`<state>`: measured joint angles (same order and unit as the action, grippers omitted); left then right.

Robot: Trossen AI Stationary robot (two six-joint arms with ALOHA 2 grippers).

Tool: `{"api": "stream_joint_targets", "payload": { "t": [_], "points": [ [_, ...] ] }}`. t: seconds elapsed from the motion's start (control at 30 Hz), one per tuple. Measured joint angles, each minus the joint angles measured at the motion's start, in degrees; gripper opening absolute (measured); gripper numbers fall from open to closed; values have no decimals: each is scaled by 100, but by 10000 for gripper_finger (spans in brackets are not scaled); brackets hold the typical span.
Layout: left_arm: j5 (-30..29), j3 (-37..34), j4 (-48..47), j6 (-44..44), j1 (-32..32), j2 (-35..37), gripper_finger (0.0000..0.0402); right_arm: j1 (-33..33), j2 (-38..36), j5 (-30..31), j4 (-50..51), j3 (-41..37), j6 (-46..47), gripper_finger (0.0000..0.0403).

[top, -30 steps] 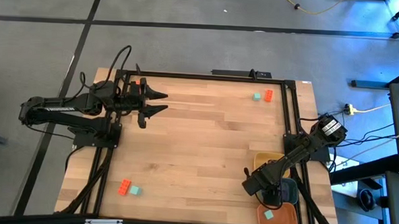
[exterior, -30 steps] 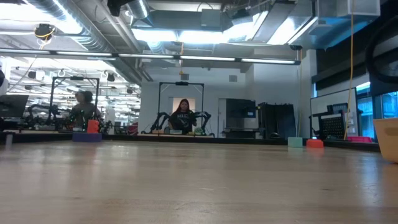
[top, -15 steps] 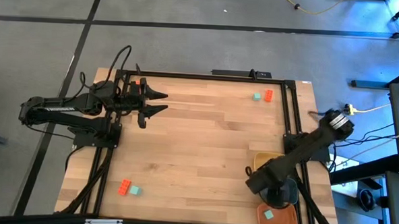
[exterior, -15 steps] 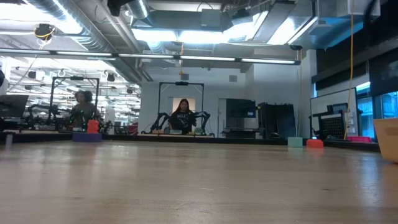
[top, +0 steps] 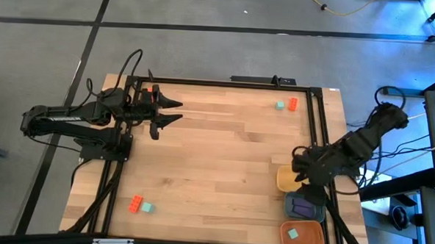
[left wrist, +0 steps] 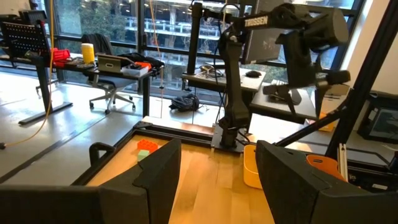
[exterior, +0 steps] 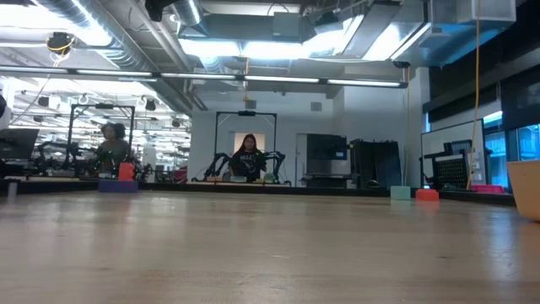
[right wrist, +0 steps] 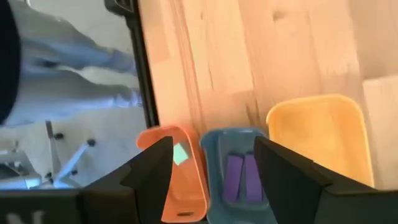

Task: Sort & place blocks by color
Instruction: Put the top left orange game piece into the yellow bin

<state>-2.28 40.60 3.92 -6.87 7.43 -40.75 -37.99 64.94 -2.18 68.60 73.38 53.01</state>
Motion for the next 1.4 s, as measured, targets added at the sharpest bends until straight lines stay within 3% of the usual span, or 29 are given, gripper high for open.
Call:
{"api": "stream_joint_targets", "payload": {
  "t": [0.33,0.43,0.57,0.7,0.9,1.0,1.2,1.4],
  "points": [
    [0,0,0,-2,-1,0,199,0,-87,77,-344,40,-401,227],
    [0,0,0,-4,-1,0,199,40,-84,666,-920,40,-913,227],
    [0,0,0,-32,1,0,199,547,-60,1912,-1762,40,-1975,227],
    [0,0,0,-46,-1,0,199,1325,-63,2329,-2640,40,-3228,227],
    [0,0,7,-46,0,0,199,2496,-62,2062,-3637,40,-4804,227],
    [0,0,7,-46,-1,3,199,3092,-62,1477,-4014,40,-5198,227],
    [-2,0,24,-21,1,37,199,4034,-76,417,-4871,-138,-5479,227],
    [-2,0,175,-7,-1,37,199,4479,-248,-205,-6777,-1491,-4974,227]
  ]
}}
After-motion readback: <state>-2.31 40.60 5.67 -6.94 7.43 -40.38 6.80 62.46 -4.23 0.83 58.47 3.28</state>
